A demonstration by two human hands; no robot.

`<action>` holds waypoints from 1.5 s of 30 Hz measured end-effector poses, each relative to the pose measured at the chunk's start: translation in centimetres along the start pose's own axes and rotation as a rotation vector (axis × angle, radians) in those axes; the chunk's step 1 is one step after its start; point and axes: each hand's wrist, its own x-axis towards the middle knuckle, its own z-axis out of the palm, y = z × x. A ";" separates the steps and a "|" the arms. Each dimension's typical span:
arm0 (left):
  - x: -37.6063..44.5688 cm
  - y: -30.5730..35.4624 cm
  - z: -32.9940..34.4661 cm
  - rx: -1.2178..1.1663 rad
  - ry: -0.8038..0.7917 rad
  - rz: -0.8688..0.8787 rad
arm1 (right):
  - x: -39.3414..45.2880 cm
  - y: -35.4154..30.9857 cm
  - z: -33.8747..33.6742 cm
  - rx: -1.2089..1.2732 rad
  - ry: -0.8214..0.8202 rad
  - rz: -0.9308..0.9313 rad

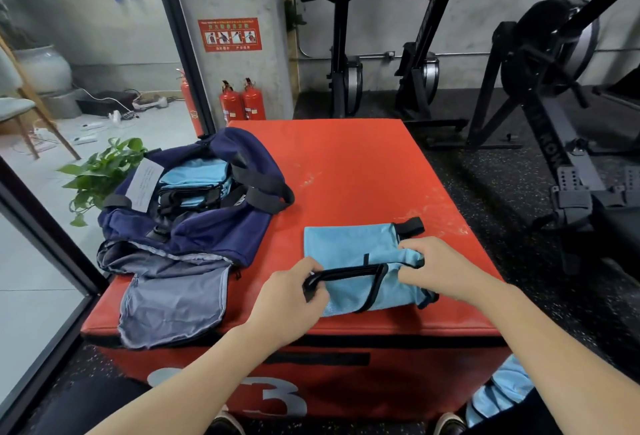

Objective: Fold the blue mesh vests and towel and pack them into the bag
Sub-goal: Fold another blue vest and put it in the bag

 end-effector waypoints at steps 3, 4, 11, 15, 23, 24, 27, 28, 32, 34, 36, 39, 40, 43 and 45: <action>1.4 0.1 0.1 -0.141 0.092 -0.096 | 1.0 0.2 -0.7 0.043 0.059 -0.019; 2.1 0.1 0.2 -0.179 0.117 -0.132 | 1.7 0.5 -0.7 0.048 0.098 -0.017; 7.0 -0.9 1.0 -0.183 0.198 -0.247 | 6.8 2.9 0.2 0.123 0.303 0.061; 8.6 -1.9 1.8 -0.153 0.192 -0.336 | 8.8 3.8 0.6 0.100 0.271 0.077; 6.6 -0.7 3.4 -0.216 0.032 -0.493 | 11.2 5.5 1.7 -0.109 0.213 0.083; 6.1 -0.8 3.6 -0.191 0.053 -0.444 | 11.5 5.6 1.7 -0.124 0.216 0.075; 5.6 -1.7 3.9 -0.146 0.121 -0.364 | 12.0 5.8 1.8 -0.153 0.228 0.069; 5.8 -2.1 4.0 -0.140 0.126 -0.365 | 12.1 5.8 1.8 -0.163 0.231 0.079; 6.9 -3.2 4.1 -0.070 0.131 -0.393 | 12.6 5.7 2.0 -0.218 0.213 0.148; 7.2 -3.0 4.1 0.120 0.071 -0.386 | 12.7 5.5 1.7 -0.218 0.196 0.160; 7.3 -2.6 4.0 0.475 0.032 -0.280 | 12.4 5.0 1.1 -0.187 0.189 0.164; 7.8 -2.4 4.6 0.643 0.066 0.002 | 10.9 4.4 0.2 -0.163 0.244 0.146; 8.0 -2.4 5.1 0.611 0.079 0.091 | 10.3 4.4 0.1 -0.184 0.296 0.121; 8.9 -1.6 6.8 0.507 -0.039 0.283 | 8.1 3.7 0.6 -0.196 0.477 -0.016; 9.4 -1.2 7.8 0.469 -0.171 0.313 | 6.5 2.5 2.1 -0.110 0.513 -0.105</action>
